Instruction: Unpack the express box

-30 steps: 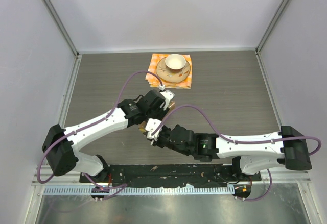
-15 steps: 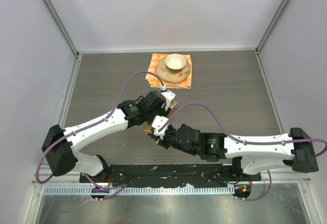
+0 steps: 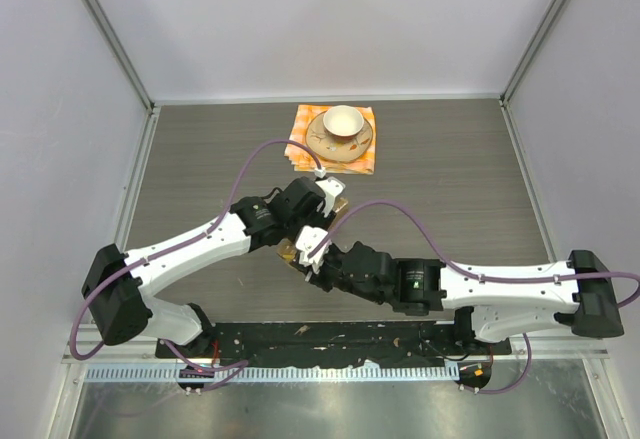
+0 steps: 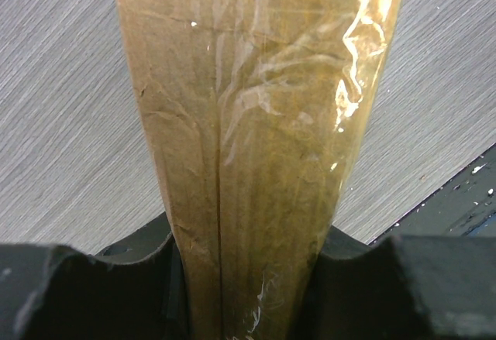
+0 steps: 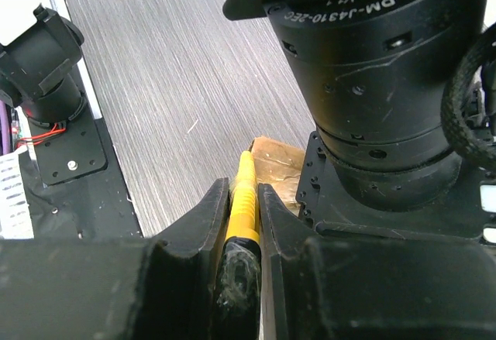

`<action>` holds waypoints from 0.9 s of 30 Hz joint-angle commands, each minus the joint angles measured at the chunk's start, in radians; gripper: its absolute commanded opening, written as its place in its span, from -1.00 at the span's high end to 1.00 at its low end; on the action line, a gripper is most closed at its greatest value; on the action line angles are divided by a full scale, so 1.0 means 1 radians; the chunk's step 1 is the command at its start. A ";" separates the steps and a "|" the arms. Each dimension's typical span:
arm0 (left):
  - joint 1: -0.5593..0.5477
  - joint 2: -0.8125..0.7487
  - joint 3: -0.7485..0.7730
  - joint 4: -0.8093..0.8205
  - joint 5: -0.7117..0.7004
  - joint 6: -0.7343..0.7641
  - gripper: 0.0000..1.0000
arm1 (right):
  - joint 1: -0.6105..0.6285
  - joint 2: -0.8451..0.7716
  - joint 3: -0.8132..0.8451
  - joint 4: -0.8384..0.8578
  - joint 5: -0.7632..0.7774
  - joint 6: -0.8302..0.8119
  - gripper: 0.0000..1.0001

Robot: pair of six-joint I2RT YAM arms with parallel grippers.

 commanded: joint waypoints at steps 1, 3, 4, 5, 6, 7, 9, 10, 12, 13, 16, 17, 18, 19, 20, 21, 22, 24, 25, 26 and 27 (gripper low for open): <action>0.007 -0.022 0.032 -0.031 -0.009 0.028 1.00 | -0.002 0.029 0.038 -0.183 0.027 -0.026 0.99; 0.007 -0.017 0.026 -0.034 -0.003 0.028 1.00 | -0.002 0.049 0.050 -0.203 0.015 -0.033 0.99; 0.007 -0.014 0.022 -0.035 -0.003 0.028 1.00 | -0.002 0.055 0.056 -0.208 0.010 -0.033 0.99; 0.007 -0.012 0.016 -0.037 -0.004 0.030 1.00 | -0.002 0.065 0.055 -0.220 0.004 -0.033 0.99; 0.005 -0.012 0.002 -0.037 -0.009 0.030 1.00 | -0.002 0.080 0.055 -0.228 0.000 -0.031 0.99; 0.005 -0.011 -0.006 -0.037 -0.009 0.030 1.00 | -0.002 0.088 0.052 -0.234 -0.005 -0.028 0.99; 0.004 -0.014 -0.018 -0.037 -0.010 0.028 1.00 | -0.003 0.100 0.037 -0.238 -0.019 -0.023 0.99; 0.004 -0.014 -0.021 -0.037 -0.010 0.028 1.00 | -0.003 0.104 0.020 -0.238 -0.022 -0.014 0.99; 0.004 -0.016 -0.026 -0.040 -0.010 0.028 1.00 | -0.003 0.108 0.003 -0.238 -0.028 -0.003 0.99; 0.004 -0.016 -0.026 -0.038 -0.010 0.027 1.00 | -0.003 0.108 -0.009 -0.238 -0.025 0.003 0.99; 0.004 -0.016 -0.023 -0.037 -0.004 0.020 1.00 | -0.009 0.100 -0.028 -0.237 -0.017 0.012 0.99; 0.004 -0.017 -0.020 -0.037 -0.003 0.020 1.00 | -0.009 0.098 -0.031 -0.237 -0.016 0.013 0.99; 0.004 -0.016 -0.017 -0.037 -0.003 0.020 1.00 | -0.011 0.097 -0.029 -0.240 -0.014 0.015 0.98; 0.004 -0.016 -0.015 -0.037 -0.004 0.022 1.00 | -0.009 0.092 -0.025 -0.248 -0.014 0.020 0.98; 0.004 -0.016 -0.017 -0.038 -0.007 0.023 1.00 | -0.011 0.082 -0.022 -0.263 -0.014 0.026 0.99; 0.004 -0.017 -0.018 -0.035 -0.009 0.023 1.00 | -0.011 0.072 -0.014 -0.271 -0.019 0.030 0.99; 0.004 -0.019 -0.023 -0.034 -0.009 0.025 1.00 | -0.011 0.063 -0.013 -0.278 -0.026 0.035 0.98; 0.004 -0.020 -0.035 -0.032 -0.012 0.027 1.00 | -0.009 0.042 -0.002 -0.310 -0.033 0.047 0.99; 0.004 -0.025 -0.040 -0.028 -0.013 0.027 1.00 | -0.011 0.036 0.001 -0.321 -0.036 0.052 0.98; 0.004 -0.025 -0.041 -0.026 -0.013 0.028 1.00 | -0.011 0.025 0.003 -0.341 -0.043 0.055 0.99; 0.005 -0.028 -0.046 -0.026 -0.013 0.028 1.00 | -0.009 0.019 0.004 -0.347 -0.043 0.062 0.99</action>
